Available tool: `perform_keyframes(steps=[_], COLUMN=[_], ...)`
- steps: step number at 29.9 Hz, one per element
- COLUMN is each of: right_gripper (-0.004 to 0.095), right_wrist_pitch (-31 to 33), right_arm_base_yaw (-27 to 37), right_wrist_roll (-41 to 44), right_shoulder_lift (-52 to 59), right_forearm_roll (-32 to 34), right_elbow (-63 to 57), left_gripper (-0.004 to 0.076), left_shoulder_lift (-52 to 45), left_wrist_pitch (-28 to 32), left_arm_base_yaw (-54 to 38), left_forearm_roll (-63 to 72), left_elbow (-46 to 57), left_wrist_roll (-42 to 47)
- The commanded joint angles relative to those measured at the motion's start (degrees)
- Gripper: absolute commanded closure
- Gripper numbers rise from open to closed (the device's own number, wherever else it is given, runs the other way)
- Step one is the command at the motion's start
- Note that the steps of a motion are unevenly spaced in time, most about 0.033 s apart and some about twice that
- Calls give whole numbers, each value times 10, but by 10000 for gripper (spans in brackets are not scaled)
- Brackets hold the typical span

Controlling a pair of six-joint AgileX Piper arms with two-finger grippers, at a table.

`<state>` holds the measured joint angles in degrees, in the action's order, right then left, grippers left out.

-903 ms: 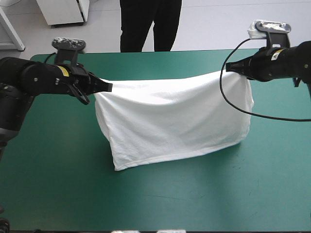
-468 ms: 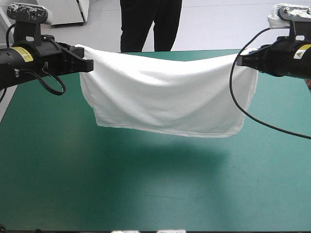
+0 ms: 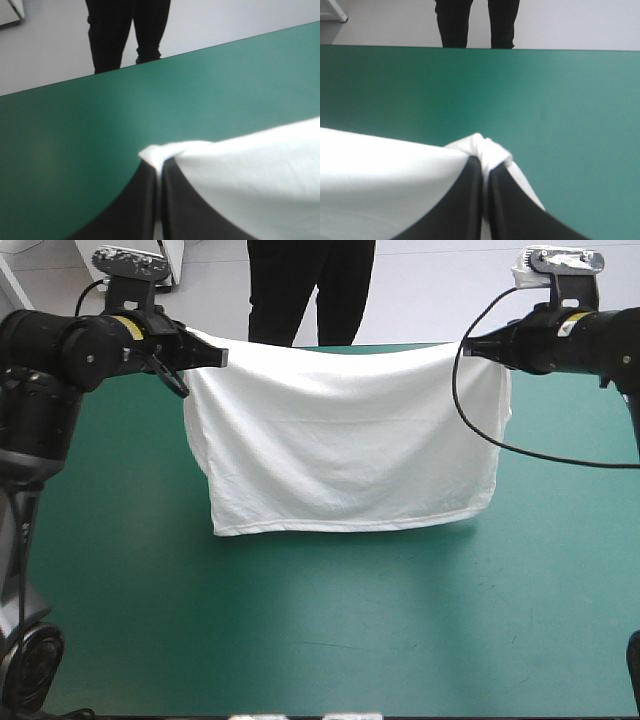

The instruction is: Fold the cloth

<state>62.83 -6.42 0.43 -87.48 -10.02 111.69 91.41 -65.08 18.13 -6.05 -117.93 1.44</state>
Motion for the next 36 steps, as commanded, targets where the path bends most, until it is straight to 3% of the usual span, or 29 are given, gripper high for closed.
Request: perform_keyframes(steps=[1, 4, 12, 24, 29, 36], right_gripper=[925, 925, 925, 925, 925, 925], right_wrist_pitch=[-116, -170, -161, -15, 2, 8], right_arm_base_yaw=[0, 0, 0, 0, 0, -1], right_wrist_roll=[-8, -12, -19, 16, 13, -11], right_shoulder_lift=[-12, -35, -95, -212, -247, -239], right_forearm_roll=[14, 15, 17, 9, -2, -21], right_elbow=[17, 23, 111, 117, 108, -1], left_gripper=[734, 734, 734, 734, 734, 734], left_shoulder_lift=[17, 41, 89, 208, 247, 224], left_wrist_pitch=[108, 152, 193, 82, 38, 58], left_arm_base_yaw=[-1, -1, -1, -1, -1, -1], left_forearm_roll=[-53, -72, -83, -66, -51, -49], left_elbow=[-20, -36, -93, -93, -92, -8], left_wrist_roll=[21, 22, 25, 71, 72, 94])
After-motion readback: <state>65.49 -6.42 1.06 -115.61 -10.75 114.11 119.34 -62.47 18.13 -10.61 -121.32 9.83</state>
